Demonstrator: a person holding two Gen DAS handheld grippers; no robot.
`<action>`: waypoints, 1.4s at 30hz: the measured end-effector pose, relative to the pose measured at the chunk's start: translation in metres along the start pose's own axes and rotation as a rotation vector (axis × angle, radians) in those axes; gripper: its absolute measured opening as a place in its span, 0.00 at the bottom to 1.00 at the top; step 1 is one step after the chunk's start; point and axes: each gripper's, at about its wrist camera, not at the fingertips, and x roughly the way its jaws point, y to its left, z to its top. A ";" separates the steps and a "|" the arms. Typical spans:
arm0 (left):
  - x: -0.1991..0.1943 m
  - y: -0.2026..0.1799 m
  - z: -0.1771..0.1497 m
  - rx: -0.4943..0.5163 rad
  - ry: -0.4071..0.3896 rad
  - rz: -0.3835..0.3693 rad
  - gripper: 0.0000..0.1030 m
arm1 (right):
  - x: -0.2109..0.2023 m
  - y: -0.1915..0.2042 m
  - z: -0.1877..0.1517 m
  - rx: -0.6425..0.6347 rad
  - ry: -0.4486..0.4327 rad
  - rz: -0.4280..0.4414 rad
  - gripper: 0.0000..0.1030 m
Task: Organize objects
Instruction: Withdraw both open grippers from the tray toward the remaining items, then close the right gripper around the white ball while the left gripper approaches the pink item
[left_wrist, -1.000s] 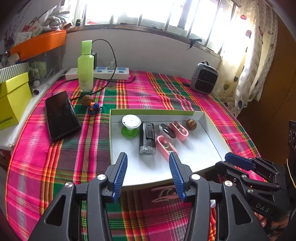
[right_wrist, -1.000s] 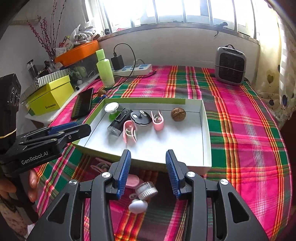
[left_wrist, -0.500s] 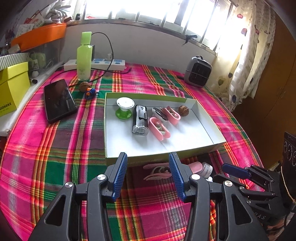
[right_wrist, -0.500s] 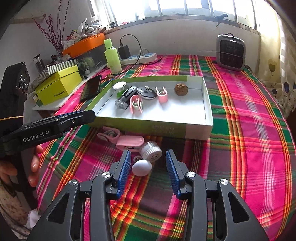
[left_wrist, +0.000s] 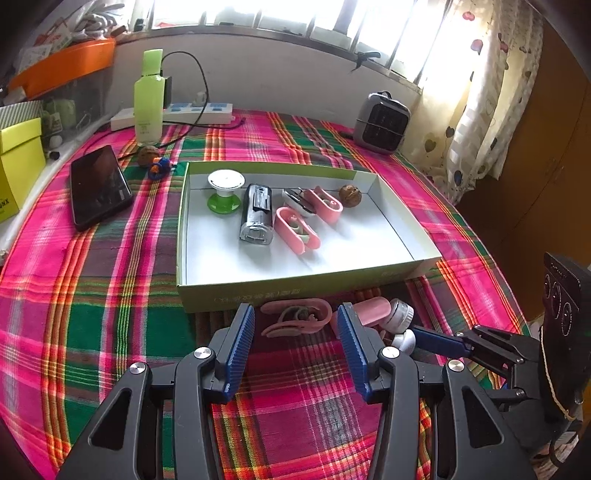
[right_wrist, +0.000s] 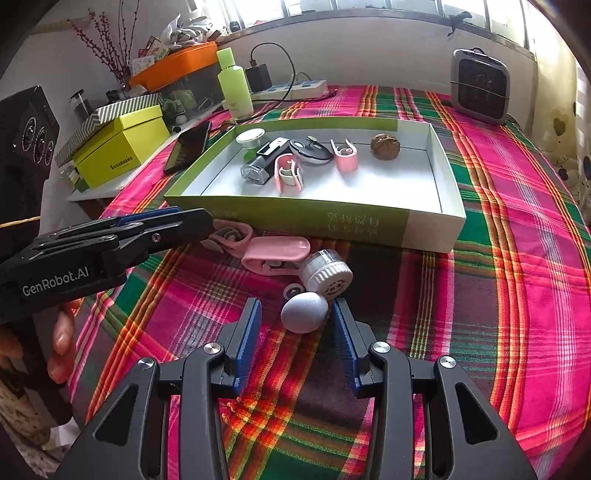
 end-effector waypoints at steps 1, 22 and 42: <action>0.001 -0.001 0.000 0.001 0.003 -0.004 0.44 | 0.001 0.000 -0.001 -0.001 -0.002 -0.002 0.39; 0.018 -0.030 0.002 0.107 0.034 -0.046 0.44 | -0.010 -0.023 -0.007 0.039 -0.026 -0.056 0.25; 0.037 -0.053 0.009 0.215 0.051 -0.065 0.44 | -0.023 -0.044 -0.015 0.086 -0.043 -0.067 0.25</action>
